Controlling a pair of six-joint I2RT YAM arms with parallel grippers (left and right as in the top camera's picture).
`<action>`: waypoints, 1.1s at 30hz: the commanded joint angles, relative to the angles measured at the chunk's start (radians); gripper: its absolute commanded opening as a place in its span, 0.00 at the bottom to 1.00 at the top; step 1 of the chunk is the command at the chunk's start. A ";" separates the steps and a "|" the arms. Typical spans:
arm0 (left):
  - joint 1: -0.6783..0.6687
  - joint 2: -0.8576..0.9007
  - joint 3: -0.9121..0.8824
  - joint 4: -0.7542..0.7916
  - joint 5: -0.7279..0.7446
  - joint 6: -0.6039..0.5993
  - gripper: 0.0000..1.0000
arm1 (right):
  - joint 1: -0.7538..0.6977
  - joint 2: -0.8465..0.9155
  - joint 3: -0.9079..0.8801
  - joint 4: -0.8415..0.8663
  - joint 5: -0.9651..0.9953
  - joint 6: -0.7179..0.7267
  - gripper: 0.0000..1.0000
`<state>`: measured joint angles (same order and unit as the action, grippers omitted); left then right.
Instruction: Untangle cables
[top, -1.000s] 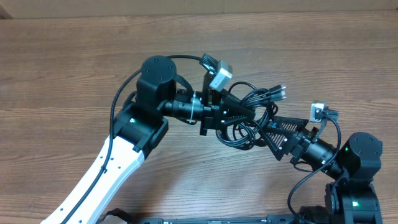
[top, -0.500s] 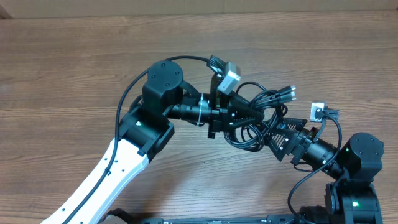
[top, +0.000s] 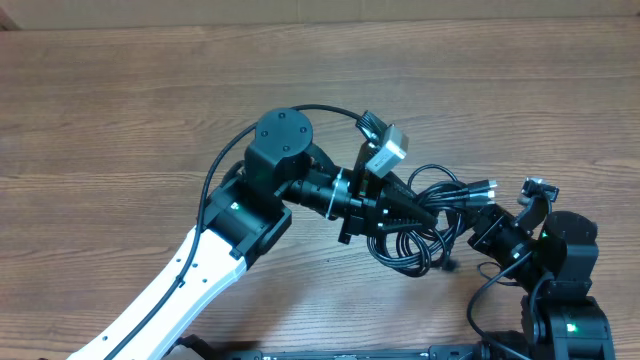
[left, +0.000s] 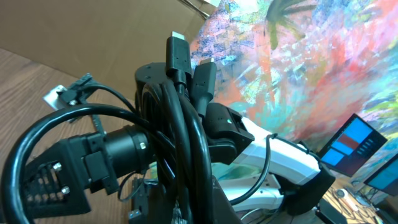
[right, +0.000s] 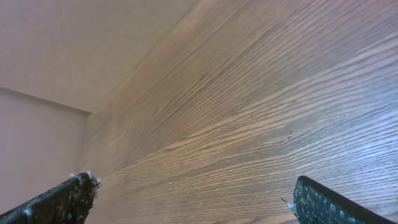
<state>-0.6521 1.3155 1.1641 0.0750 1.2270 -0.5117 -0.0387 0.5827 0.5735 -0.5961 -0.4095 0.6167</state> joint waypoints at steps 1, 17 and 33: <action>0.025 -0.021 0.024 -0.004 0.043 0.071 0.04 | -0.001 -0.004 0.000 0.022 0.004 -0.069 1.00; 0.190 -0.021 0.024 -0.229 0.085 0.367 0.04 | -0.002 -0.004 0.000 0.281 -0.587 -0.230 1.00; 0.146 -0.021 0.023 -0.236 0.227 0.447 0.04 | -0.002 -0.003 0.000 0.435 -0.799 -0.221 0.98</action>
<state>-0.4828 1.3151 1.1656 -0.1619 1.4155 -0.1036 -0.0387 0.5827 0.5716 -0.1715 -1.1847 0.4042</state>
